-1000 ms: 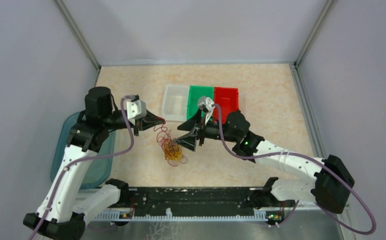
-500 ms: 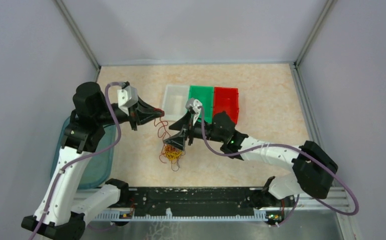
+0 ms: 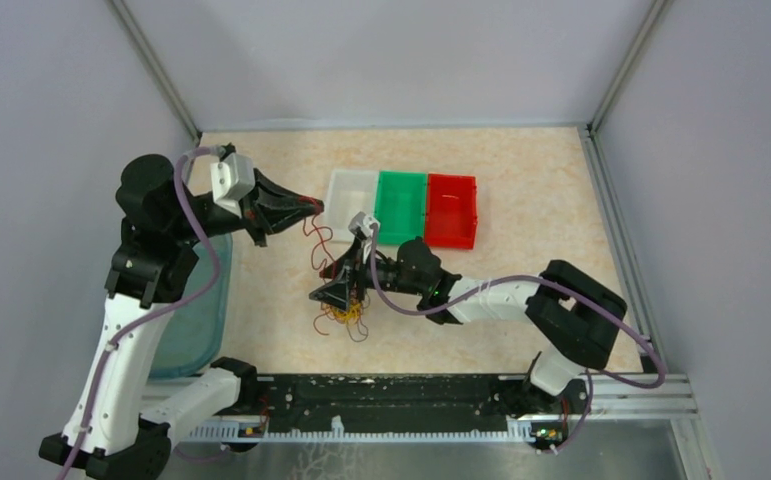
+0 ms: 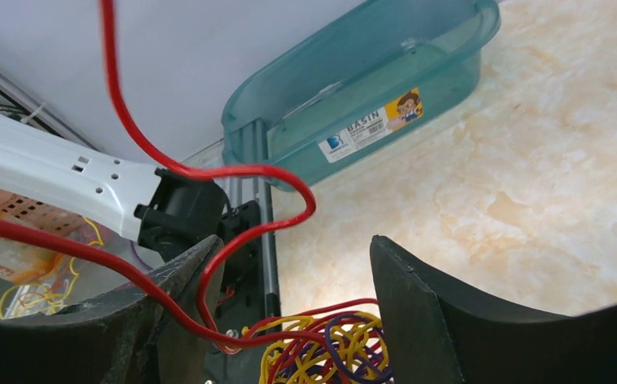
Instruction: Untangle the cables
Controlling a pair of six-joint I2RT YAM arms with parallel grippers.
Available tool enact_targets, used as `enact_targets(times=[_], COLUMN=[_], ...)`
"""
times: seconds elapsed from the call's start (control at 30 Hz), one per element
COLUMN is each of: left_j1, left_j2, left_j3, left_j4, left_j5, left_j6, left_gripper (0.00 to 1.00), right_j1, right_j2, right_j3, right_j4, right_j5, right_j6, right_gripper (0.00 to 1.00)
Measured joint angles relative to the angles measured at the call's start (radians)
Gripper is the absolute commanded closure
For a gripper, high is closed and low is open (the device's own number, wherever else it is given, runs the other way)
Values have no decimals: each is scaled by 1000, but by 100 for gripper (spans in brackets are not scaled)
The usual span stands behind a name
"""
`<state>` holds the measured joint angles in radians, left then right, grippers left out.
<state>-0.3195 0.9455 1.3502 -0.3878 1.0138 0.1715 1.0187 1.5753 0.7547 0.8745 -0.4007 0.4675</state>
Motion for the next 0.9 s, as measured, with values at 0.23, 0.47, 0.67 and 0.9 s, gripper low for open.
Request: enact_targets(times=[0.23,0.47,0.67,0.9], left_j1=[0,0,0,0], left_j2=[1,13,37,56], left_j3=[18,95,204,290], left_j4=[67,121,159,209], left_j5=[-31,-89,-123,-196], left_j6=[-33,-64,-74,-61], left_gripper=[100,100,100,100], right_j1=[28,31,33,33], right_j2=[38,84,123,129], right_j3=[-64,-214,-284,-351], right_j4=[87,184,191,248], right_j5=[42,129,201,291], right_j6=[52,68,59,49], right_gripper=[37,37,37,36])
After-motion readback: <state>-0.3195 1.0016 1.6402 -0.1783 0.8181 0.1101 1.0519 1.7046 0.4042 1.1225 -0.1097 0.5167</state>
